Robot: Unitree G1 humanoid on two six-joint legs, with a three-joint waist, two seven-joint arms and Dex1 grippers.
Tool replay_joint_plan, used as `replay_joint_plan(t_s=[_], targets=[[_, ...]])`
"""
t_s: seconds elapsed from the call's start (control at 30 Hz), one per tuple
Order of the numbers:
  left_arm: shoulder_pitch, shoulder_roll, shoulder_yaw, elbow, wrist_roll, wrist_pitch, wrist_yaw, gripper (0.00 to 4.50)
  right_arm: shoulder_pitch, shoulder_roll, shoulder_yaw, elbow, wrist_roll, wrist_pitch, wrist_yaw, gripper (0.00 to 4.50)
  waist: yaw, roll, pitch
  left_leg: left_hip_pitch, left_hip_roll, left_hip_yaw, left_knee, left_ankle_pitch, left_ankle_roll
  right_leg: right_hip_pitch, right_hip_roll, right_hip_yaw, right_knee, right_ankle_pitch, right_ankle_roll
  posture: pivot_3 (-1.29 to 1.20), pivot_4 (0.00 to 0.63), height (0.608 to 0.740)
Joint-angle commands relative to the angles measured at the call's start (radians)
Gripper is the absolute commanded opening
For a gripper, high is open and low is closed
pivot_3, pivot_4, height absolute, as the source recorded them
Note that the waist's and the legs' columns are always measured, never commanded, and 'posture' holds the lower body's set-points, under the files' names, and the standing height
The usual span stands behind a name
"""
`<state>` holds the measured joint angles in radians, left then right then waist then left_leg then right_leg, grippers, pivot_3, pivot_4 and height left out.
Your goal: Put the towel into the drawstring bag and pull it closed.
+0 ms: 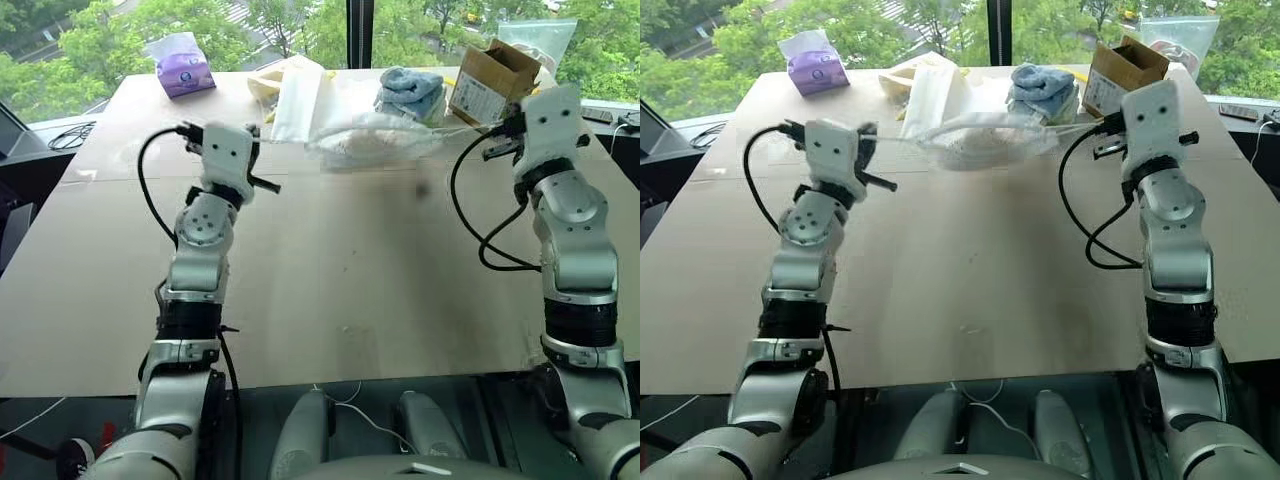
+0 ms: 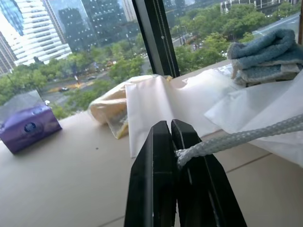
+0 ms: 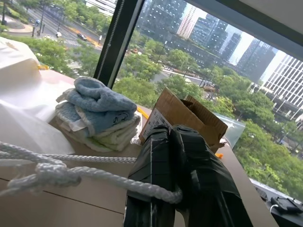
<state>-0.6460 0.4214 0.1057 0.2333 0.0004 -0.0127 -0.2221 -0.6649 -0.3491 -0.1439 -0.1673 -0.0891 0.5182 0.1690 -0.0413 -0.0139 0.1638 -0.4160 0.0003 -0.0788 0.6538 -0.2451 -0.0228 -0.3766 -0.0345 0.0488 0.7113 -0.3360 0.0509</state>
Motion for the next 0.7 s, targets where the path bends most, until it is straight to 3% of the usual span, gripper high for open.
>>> replay_joint_plan(t_s=[0.03, 0.2, 0.33, 0.7], targets=[[-0.103, 0.055, 0.023, 0.044, 0.015, -0.072, -0.005, 0.06, -0.077, -0.025, -0.072, -0.005, 0.062, 0.04, 0.002, 0.0, -0.001, 0.0, 0.0, 0.0, 0.0, 0.0, 0.0, 0.0, 0.0, 0.0, 0.0, 0.0, 0.0, 0.0, 0.0, 0.0, 0.15, 0.74], [-0.244, 0.106, 0.033, 0.144, 0.022, -0.112, -0.005, 0.06, -0.137, -0.036, -0.115, 0.011, 0.113, 0.076, -0.019, 0.0, -0.002, 0.0, 0.0, -0.001, -0.002, 0.0, 0.0, 0.0, 0.0, -0.001, 0.0, 0.0, 0.0, 0.0, 0.0, 0.0, 0.15, 0.74], [-0.326, 0.121, 0.074, 0.238, 0.022, -0.123, 0.083, 0.06, -0.169, 0.008, -0.2, 0.012, 0.189, 0.138, -0.081, 0.0, -0.004, 0.0, 0.0, -0.001, -0.004, 0.0, -0.001, 0.0, 0.0, -0.002, 0.0, 0.0, 0.0, 0.0, 0.0, 0.0, 0.15, 0.74], [-0.314, 0.113, 0.131, 0.35, -0.013, -0.08, 0.223, 0.06, -0.254, 0.142, -0.496, 0.019, 0.43, 0.32, -0.35, 0.0, -0.004, 0.0, 0.0, -0.001, -0.004, 0.0, -0.001, 0.0, 0.0, -0.003, -0.001, 0.0, 0.002, 0.0, 0.0, 0.0, 0.15, 0.74]])
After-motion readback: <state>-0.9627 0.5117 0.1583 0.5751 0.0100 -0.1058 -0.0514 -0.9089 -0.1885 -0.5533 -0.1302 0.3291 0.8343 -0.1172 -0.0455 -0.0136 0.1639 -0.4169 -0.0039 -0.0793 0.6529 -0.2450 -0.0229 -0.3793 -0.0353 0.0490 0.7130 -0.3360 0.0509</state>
